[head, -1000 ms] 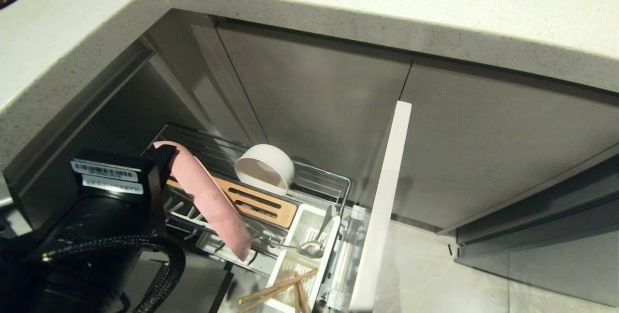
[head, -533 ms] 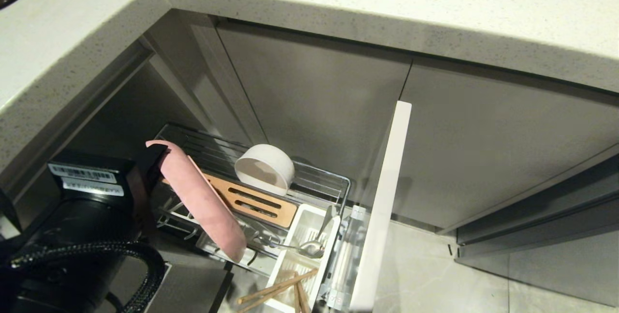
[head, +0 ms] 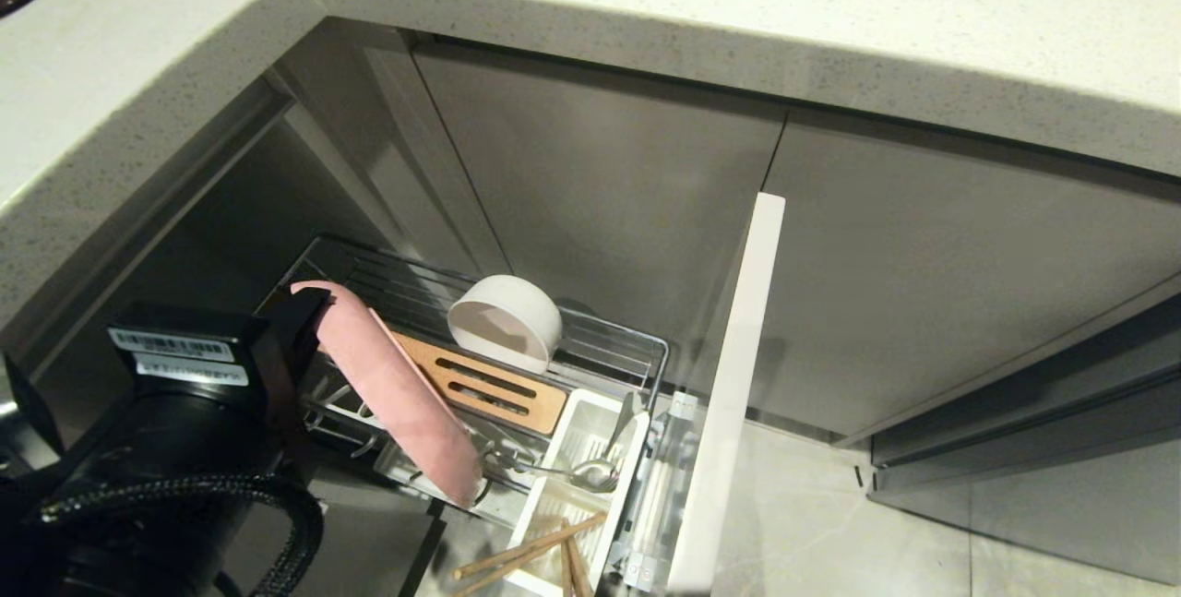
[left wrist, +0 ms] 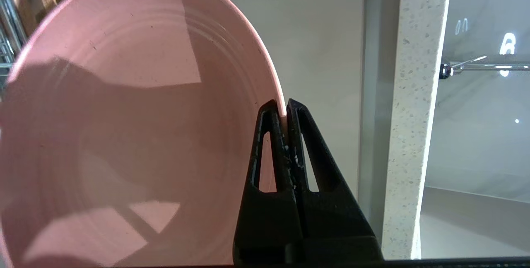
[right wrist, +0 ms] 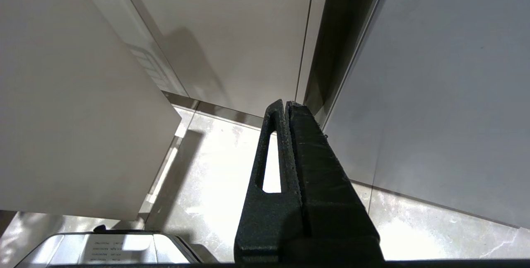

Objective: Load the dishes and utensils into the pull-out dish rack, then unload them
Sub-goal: Pick up the plate and place it in the cupboard

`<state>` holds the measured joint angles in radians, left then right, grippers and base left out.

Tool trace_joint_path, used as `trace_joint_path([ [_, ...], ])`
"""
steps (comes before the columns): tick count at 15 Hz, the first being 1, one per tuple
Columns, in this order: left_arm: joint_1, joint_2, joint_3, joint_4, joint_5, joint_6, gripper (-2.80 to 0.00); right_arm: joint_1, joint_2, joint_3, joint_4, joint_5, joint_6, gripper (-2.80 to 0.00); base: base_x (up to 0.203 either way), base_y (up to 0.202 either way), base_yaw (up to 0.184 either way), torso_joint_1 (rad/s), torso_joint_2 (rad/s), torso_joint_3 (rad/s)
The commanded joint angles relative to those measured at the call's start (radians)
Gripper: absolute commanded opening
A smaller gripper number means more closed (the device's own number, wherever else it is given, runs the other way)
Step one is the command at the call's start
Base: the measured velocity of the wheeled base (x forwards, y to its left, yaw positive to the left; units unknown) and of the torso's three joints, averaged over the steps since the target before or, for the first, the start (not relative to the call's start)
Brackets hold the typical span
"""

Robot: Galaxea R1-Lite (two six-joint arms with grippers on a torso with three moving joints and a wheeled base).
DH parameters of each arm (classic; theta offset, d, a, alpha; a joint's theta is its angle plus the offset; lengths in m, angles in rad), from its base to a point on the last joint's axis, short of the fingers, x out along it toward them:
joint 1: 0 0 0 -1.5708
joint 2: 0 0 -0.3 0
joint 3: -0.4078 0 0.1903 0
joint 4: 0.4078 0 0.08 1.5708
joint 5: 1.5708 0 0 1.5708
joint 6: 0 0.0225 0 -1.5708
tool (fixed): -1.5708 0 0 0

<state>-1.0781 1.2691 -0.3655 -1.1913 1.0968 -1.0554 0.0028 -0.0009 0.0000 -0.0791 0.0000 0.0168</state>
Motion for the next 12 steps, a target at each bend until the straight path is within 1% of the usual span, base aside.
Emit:
trace_joint_path([
  [1, 0.001, 0.015, 0.000, -0.005, 0.009, -0.012, -2.80, 0.000, 0.001, 0.026, -0.001, 0.000, 0.000, -2.80, 0.000, 0.000, 0.000, 0.000, 0.00, 0.000],
  [6, 0.004, 0.020, 0.005, -0.005, 0.014, -0.017, -2.80, 0.000, 0.001, 0.026, -0.001, 0.000, 0.000, -2.80, 0.000, 0.000, 0.000, 0.000, 0.00, 0.000],
  [7, 0.015, 0.022, 0.005, -0.002, 0.015, -0.017, -2.80, 0.000, 0.001, 0.026, -0.001, 0.000, 0.000, -2.80, 0.000, 0.000, 0.000, 0.000, 0.00, 0.000],
  [9, 0.036, 0.027, 0.005, 0.037, 0.016, -0.028, -2.80, 0.000, 0.001, 0.026, -0.001, 0.000, 0.000, -2.80, 0.000, 0.000, 0.000, 0.000, 0.00, 0.000],
  [12, 0.047, 0.041, 0.005, 0.098, 0.038, -0.057, -2.80, 0.000, 0.001, 0.026, -0.001, 0.000, 0.000, -2.80, 0.000, 0.000, 0.000, 0.000, 0.00, 0.000],
])
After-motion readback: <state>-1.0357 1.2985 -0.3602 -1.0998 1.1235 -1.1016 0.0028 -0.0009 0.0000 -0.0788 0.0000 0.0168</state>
